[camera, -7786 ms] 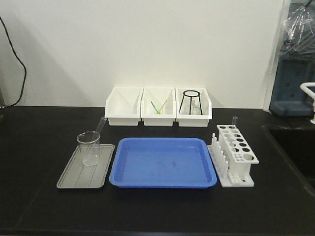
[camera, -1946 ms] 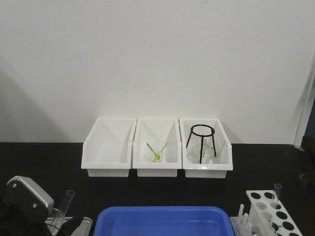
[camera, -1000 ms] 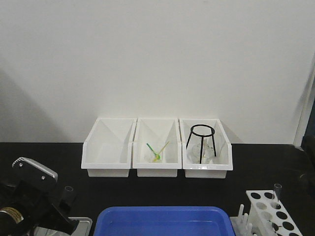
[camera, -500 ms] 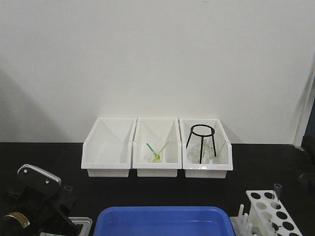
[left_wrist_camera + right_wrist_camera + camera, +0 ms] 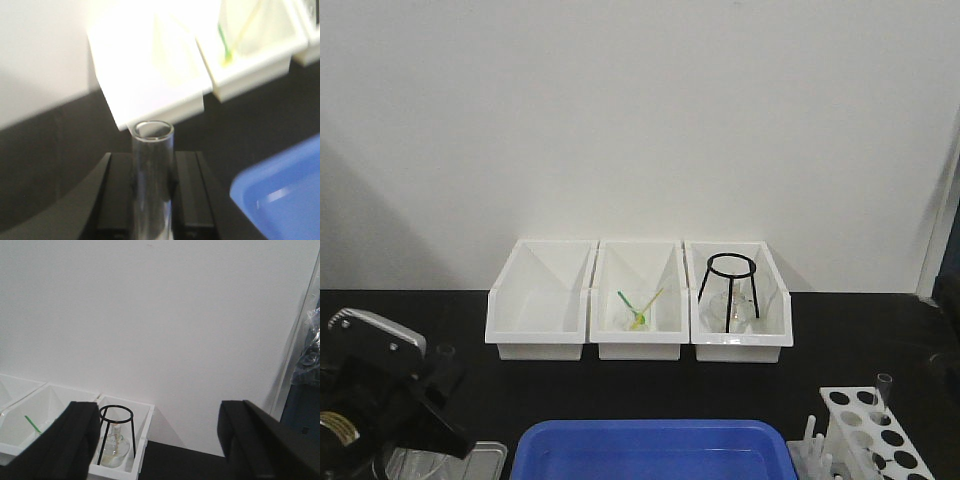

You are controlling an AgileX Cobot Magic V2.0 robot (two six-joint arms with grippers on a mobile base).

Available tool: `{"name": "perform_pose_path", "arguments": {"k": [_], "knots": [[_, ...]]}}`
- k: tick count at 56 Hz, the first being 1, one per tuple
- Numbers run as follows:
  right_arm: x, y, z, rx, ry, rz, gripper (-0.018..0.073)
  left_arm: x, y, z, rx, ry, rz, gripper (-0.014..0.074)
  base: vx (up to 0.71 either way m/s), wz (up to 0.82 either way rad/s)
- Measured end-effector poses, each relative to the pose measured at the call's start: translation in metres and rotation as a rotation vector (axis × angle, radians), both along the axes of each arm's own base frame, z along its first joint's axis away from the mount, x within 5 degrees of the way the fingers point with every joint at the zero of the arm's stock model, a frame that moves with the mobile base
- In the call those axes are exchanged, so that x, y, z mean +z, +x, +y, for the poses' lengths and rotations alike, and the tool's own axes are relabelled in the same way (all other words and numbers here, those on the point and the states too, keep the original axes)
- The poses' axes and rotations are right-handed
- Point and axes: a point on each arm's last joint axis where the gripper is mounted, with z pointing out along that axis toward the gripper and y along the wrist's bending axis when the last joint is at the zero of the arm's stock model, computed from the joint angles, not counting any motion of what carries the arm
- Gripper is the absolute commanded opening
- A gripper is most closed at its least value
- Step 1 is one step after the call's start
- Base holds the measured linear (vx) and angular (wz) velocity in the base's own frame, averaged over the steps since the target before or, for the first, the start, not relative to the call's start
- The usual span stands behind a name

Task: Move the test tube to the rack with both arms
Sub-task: 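Lift the test tube out of the beaker toward the right gripper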

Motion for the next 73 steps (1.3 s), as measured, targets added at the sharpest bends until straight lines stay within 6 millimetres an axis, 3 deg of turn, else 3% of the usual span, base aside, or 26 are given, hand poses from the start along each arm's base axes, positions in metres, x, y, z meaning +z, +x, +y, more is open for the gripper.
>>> {"name": "perform_pose_path", "arguments": {"k": [8, 15, 19, 20, 22, 31, 39, 51, 61, 73], "knots": [[-0.002, 0.001, 0.002, 0.014, -0.033, 0.012, 0.0540, 0.049, -0.024, -0.004, -0.041, -0.072, -0.154, -0.0008, 0.00, 0.00], [-0.010, 0.007, 0.018, 0.103, -0.094, 0.055, 0.0540, 0.080, -0.034, -0.019, -0.137, -0.083, -0.212, -0.0007, 0.00, 0.00], [-0.018, 0.012, 0.036, 0.196, -0.124, 0.090, 0.0540, 0.092, -0.034, -0.033, -0.199, -0.113, -0.205, -0.0007, 0.00, 0.00], [-0.030, 0.016, 0.062, 0.319, -0.142, 0.135, 0.0540, 0.101, -0.031, -0.053, -0.273, -0.144, -0.202, -0.0006, 0.00, 0.00], [-0.034, 0.017, 0.072, 0.365, -0.138, 0.152, 0.0540, 0.103, -0.030, -0.060, -0.300, -0.159, -0.198, -0.0006, 0.00, 0.00], [-0.053, 0.019, 0.117, 0.555, -0.093, 0.193, 0.0540, 0.101, -0.025, -0.100, -0.449, -0.245, -0.167, -0.0006, 0.00, 0.00], [-0.064, 0.021, 0.136, 0.627, -0.050, 0.213, 0.0540, 0.087, -0.026, -0.129, -0.561, -0.295, -0.114, -0.0004, 0.00, 0.00], [-0.066, 0.023, 0.140, 0.641, -0.018, 0.208, 0.0540, 0.068, -0.032, -0.155, -0.629, -0.313, -0.032, -0.0003, 0.00, 0.00], [-0.066, 0.023, 0.140, 0.643, -0.012, 0.202, 0.0538, 0.064, -0.040, -0.168, -0.678, -0.325, -0.017, -0.0001, 0.00, 0.00], [-0.065, 0.024, 0.139, 0.626, 0.022, 0.208, 0.0445, 0.065, -0.049, -0.177, -0.724, -0.330, -0.022, 0.0000, 0.00, 0.00]]}}
